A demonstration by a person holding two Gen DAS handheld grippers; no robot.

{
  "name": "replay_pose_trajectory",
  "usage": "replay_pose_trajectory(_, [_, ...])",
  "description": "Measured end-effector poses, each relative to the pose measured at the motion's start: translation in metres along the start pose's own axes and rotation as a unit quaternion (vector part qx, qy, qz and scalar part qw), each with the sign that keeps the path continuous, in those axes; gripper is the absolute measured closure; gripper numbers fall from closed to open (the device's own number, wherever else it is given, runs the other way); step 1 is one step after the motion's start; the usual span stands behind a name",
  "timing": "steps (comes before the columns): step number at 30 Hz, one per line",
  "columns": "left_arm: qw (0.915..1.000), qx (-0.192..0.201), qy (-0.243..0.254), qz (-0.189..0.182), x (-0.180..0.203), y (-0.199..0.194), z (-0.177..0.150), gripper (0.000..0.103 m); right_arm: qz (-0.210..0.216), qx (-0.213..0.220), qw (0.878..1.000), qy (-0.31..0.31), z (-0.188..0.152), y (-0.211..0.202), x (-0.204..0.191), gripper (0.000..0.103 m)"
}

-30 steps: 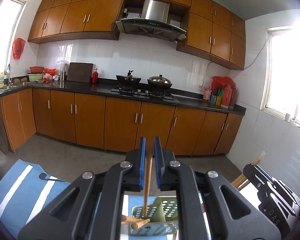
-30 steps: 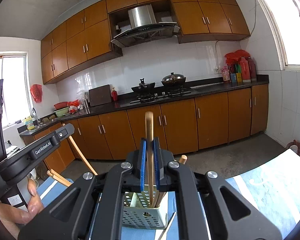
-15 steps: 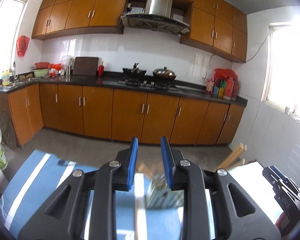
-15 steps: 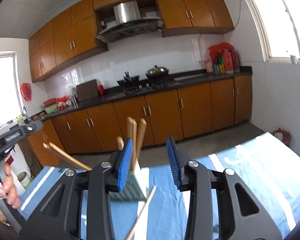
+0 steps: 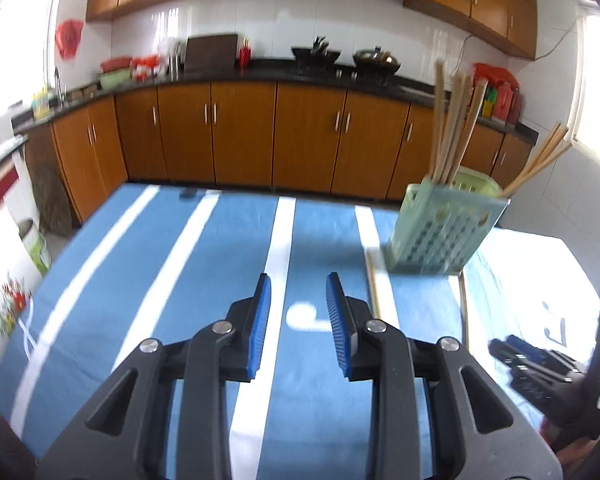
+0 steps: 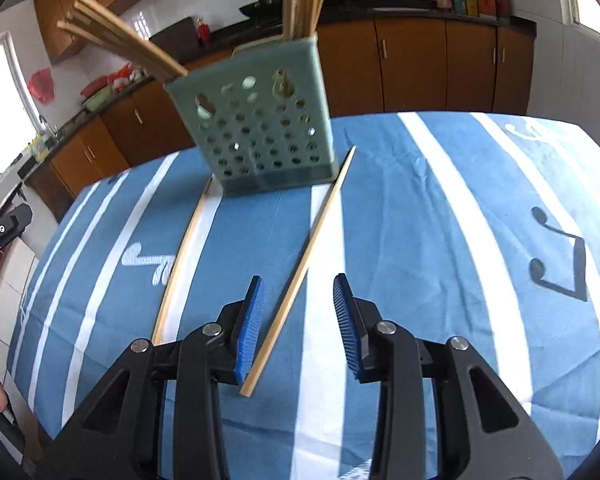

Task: Organize utensils
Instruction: 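Return to the table and close the left gripper on a chopstick while the right grasps another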

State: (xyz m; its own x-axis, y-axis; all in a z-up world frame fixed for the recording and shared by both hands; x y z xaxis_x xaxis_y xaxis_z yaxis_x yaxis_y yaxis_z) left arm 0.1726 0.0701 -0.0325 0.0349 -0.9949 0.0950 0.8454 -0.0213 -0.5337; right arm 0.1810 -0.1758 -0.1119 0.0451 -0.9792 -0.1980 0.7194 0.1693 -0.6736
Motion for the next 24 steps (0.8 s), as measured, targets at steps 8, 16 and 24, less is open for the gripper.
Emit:
replay_pose_trajectory(8, [0.9994,-0.028,0.0,-0.018,-0.002,0.008,-0.019,0.074,-0.038,-0.022,0.999,-0.008,-0.016,0.019,0.006,0.093])
replay_pose_trajectory(16, [0.995,-0.068,0.006,-0.074,0.036,0.027,-0.038,0.066,-0.105,-0.003,0.992,0.073,-0.005,0.004,0.092,0.096])
replay_pose_trajectory(24, [0.9882,-0.114,0.054,-0.088,0.08,0.05,-0.074,0.062,-0.11,0.002,0.991,0.08,-0.01,-0.008,0.121,0.096])
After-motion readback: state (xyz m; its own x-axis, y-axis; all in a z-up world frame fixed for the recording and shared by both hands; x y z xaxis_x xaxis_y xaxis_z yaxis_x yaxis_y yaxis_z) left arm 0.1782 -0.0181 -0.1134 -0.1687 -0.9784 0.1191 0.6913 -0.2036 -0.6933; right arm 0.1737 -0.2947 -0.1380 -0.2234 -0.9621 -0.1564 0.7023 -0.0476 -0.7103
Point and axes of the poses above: each gripper's, at about its wrist camera, not at the fingertips, and y roughly the way its jaws point, x to its right, z to its top, the point moved 3 cm from there along y, roughly the way its jaws point, and after that the axes turned 5 degrees about x, right-handed, at the moved point
